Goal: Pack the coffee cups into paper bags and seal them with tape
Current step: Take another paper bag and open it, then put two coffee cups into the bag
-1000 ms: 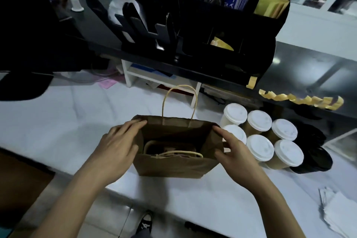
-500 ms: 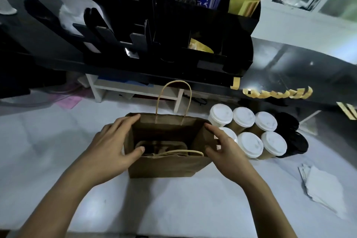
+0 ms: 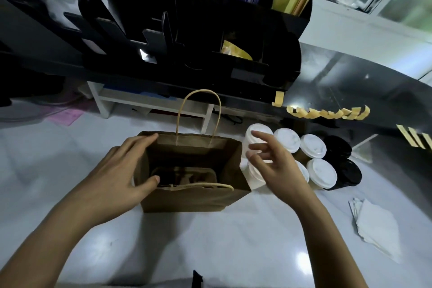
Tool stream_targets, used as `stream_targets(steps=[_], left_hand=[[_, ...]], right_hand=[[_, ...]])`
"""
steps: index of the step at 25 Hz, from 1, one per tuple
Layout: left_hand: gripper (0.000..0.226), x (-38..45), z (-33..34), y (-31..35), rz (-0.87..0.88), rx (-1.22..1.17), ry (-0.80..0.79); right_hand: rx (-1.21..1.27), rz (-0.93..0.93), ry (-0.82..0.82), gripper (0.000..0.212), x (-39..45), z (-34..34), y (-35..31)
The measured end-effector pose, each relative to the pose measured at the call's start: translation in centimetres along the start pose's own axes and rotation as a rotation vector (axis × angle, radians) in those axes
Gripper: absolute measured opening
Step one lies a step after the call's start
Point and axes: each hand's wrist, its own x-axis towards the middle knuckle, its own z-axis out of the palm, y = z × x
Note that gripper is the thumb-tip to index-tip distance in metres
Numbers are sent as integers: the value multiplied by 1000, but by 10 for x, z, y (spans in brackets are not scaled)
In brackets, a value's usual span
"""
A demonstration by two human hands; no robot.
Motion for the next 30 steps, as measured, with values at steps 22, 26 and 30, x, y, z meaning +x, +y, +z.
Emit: stream_targets(steps=[22,26,30], left_hand=[[89,10,2,8,51,-10,-10],[88,12,3,7,69,-53,-26],[89,13,4,7,62,-74,-36]], right_hand=[[-613,258,-66,89,25,-12,25],[-388,212,27,85,16,-28,-6],[-238,90,179,78,7,-43,-38]])
